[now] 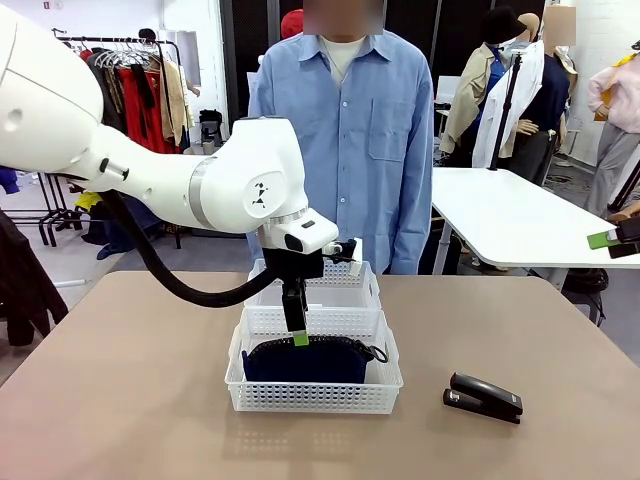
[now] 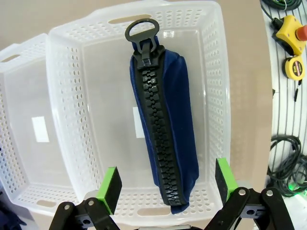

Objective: Distribute items into two baskets.
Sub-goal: Pick up the Stapler that the person points to.

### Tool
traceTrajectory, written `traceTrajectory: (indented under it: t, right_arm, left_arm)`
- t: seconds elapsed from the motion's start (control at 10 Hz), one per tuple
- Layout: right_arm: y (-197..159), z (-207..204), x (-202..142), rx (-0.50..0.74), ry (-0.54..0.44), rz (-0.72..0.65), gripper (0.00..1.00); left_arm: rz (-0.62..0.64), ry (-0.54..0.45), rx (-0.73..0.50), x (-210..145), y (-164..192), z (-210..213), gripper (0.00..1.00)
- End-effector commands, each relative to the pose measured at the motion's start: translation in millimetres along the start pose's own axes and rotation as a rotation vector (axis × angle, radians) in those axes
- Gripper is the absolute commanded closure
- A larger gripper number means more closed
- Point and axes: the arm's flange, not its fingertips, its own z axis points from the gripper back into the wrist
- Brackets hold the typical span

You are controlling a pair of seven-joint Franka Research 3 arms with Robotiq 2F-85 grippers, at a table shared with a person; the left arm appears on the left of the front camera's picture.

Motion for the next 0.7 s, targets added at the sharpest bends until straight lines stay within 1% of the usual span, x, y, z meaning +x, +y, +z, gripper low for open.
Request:
traceTrajectory:
  t: [0.0,0.1,0.3,0.4,0.5,0.6]
  right_arm:
    - [-1,-2,1,0.022,-0.031,0.003,0.00]
    - [-1,-2,1,0.022,-0.031,0.003,0.00]
    - [-1,-2,1,0.022,-0.031,0.003,0.00]
    - [-1,-2,1,0.022,-0.031,0.003,0.00]
    - [-1,-2,1,0.022,-0.031,0.003,0.00]
    - [-1,-2,1,0.022,-0.031,0.003,0.00]
  left_arm:
    - [0.091,-0.010,0.051,-20,0,28,0.00]
    - [0.143,-0.012,0.060,-43,-5,57,0.00]
    - [0.249,-0.010,0.080,-96,1,100,0.00]
    - [0.270,-0.069,0.099,-121,-3,120,0.00]
    - [0.302,-0.104,0.121,-145,-9,138,0.00]
    - [0.358,-0.110,0.119,-168,-9,151,0.00]
